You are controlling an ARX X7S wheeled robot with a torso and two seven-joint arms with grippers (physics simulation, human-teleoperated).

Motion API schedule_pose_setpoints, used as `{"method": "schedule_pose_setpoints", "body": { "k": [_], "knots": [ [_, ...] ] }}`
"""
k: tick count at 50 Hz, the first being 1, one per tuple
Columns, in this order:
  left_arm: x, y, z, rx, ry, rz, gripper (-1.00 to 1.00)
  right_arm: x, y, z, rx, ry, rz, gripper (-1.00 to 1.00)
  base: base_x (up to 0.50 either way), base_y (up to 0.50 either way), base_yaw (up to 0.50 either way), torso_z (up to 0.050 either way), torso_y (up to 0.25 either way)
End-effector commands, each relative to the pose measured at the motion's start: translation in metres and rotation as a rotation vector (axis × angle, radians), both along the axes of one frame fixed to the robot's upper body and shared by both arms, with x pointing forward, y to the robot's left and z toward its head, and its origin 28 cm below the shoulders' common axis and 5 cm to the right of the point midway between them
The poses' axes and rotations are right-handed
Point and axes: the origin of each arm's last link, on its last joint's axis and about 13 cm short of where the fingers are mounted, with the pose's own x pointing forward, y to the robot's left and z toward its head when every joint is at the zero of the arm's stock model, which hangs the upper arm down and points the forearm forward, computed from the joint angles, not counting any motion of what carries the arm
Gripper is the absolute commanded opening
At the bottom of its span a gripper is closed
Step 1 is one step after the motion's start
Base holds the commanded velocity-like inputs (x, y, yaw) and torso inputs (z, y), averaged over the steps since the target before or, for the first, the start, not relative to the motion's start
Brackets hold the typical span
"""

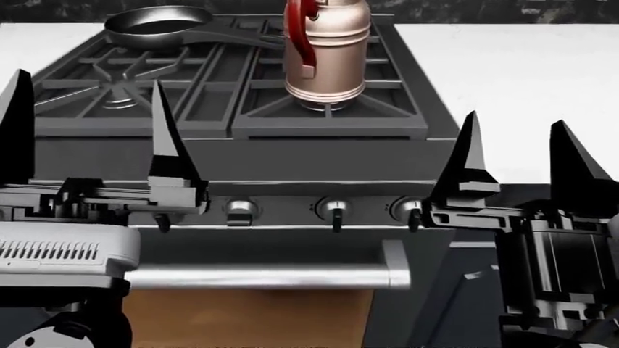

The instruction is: Pick the kettle from the counter and place it on a stove burner. Then turn the burner on.

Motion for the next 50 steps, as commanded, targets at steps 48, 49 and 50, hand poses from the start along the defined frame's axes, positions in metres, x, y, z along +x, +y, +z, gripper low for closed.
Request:
{"method": "schedule_pose_setpoints", "body": {
  "k": [48, 49, 50],
  "knots": [
    [-0.003, -0.003, -0.001, 0.024, -0.008, 0.038, 1.0, 0.007, -0.008, -0.034, -0.078, 0.424, 0.027, 1.0, 0.0, 0.0, 0.0, -0.038, 0.0],
    [-0.003, -0.003, -0.001, 0.024, -0.008, 0.037, 1.0, 0.008, -0.008, -0.033, -0.074, 0.432, 0.033, 1.0, 0.0, 0.0, 0.0, 0.0, 0.0],
    [-0.002, -0.003, -0.002, 0.024, -0.007, 0.036, 1.0, 0.009, -0.007, -0.032, -0.072, 0.442, 0.041, 1.0, 0.0, 0.0, 0.0, 0.0, 0.0]
  ]
}}
